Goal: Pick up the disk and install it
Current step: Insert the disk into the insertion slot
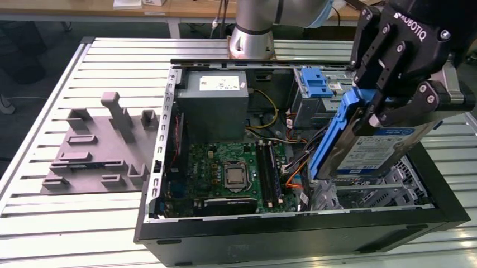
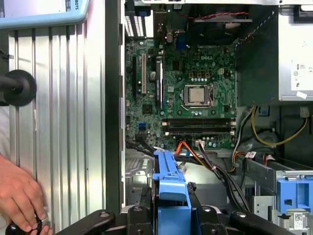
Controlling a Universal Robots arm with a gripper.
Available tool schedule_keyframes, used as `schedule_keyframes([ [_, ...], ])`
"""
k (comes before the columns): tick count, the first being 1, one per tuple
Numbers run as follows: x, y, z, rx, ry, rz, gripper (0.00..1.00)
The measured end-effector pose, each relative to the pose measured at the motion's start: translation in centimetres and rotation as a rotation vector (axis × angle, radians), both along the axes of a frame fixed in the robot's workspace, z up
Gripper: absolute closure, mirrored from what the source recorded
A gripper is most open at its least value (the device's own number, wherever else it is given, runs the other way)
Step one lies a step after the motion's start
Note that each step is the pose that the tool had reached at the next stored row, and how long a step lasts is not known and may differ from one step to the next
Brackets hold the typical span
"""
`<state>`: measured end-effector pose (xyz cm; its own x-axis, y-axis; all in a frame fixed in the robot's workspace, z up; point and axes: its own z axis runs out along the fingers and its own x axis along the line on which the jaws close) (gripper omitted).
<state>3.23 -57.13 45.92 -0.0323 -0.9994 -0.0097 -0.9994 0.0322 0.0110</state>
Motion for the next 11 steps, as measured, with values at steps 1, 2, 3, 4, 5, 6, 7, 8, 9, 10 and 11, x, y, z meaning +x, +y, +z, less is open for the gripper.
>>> schedule_keyframes([
  [1,0.18,-0.01,-0.03,0.0002,0.0001,0.000,0.64],
  [2,0.36,-0.03,-0.04,0.0001,0.0002,0.000,0.64],
  [3,0.55,-0.03,-0.06,0.0000,0.0004,0.000,0.64],
  [4,0.72,-0.04,-0.07,0.0000,0.0004,0.000,0.64],
  [5,0.92,-0.04,-0.09,-0.0001,0.0005,0.000,0.64],
  [6,1.10,-0.04,-0.11,0.0000,0.0006,0.000,0.64],
  [7,1.25,-0.05,-0.13,-0.0001,0.0006,0.000,0.64],
  [8,1.40,-0.05,-0.15,-0.0001,0.0007,0.000,0.64],
  [9,1.55,-0.05,-0.17,-0.0001,0.0007,0.000,0.64],
  [10,1.68,-0.05,-0.20,0.0001,0.0007,0.000,0.64],
  [11,1.81,-0.04,-0.23,0.0000,0.0007,0.000,0.64],
])
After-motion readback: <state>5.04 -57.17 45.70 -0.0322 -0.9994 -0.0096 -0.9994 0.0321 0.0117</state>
